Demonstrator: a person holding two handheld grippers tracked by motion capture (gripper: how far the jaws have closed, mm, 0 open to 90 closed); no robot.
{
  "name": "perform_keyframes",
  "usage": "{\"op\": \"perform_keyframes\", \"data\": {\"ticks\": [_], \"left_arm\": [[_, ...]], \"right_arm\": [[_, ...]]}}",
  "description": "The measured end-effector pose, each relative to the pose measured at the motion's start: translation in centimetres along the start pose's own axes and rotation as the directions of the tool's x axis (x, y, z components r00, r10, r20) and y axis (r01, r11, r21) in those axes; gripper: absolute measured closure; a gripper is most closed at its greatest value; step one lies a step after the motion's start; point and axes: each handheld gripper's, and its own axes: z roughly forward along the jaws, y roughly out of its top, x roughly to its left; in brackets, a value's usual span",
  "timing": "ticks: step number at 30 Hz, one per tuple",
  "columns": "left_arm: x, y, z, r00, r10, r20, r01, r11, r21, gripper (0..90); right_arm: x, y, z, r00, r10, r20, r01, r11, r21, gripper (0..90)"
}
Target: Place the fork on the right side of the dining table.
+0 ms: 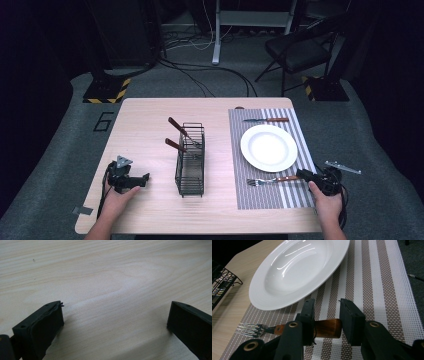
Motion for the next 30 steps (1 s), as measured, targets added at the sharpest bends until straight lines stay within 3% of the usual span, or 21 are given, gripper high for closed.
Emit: {"op": "perform_keyframes", "data": {"ticks": [6, 15, 22, 25, 29, 30], "left_arm": [[0.0, 0.0, 0.0, 1.0, 0.001, 0.001, -0.001, 1.0, 0.0, 0.3], [0.0, 0.0, 0.0, 1.0, -0.001, 0.002, 0.001, 1.0, -0.003, 0.3], [0.0, 0.0, 0.0, 1.0, 0.0, 0.002, 0.0, 1.0, -0.005, 0.3], [0.0, 0.0, 0.0, 1.0, 0.0, 0.002, 0.0, 1.0, -0.005, 0.3], [0.0, 0.0, 0.0, 1.0, -0.001, 0.002, 0.001, 1.0, -0.004, 0.3], [0.0, 0.0, 0.0, 1.0, -0.001, 0.002, 0.001, 1.0, -0.004, 0.3]], "right_arm": [[-0.3, 0.0, -0.1, 0.9998, 0.01, 0.018, -0.01, 1.0, -0.003, 63.6], [0.2, 0.2, -0.2, 0.9984, -0.034, 0.045, 0.034, 0.999, -0.008, 61.1], [1.9, 0.7, -0.6, 0.991, -0.122, 0.057, 0.123, 0.992, -0.023, 54.9], [2.7, 0.8, -0.6, 0.9892, -0.139, 0.047, 0.14, 0.99, -0.022, 54.4], [4.2, 1.0, -0.3, 0.9818, -0.188, 0.03, 0.188, 0.982, -0.01, 53.9], [5.1, 1.1, -0.1, 0.9761, -0.216, 0.023, 0.216, 0.976, -0.002, 53.5]]}}
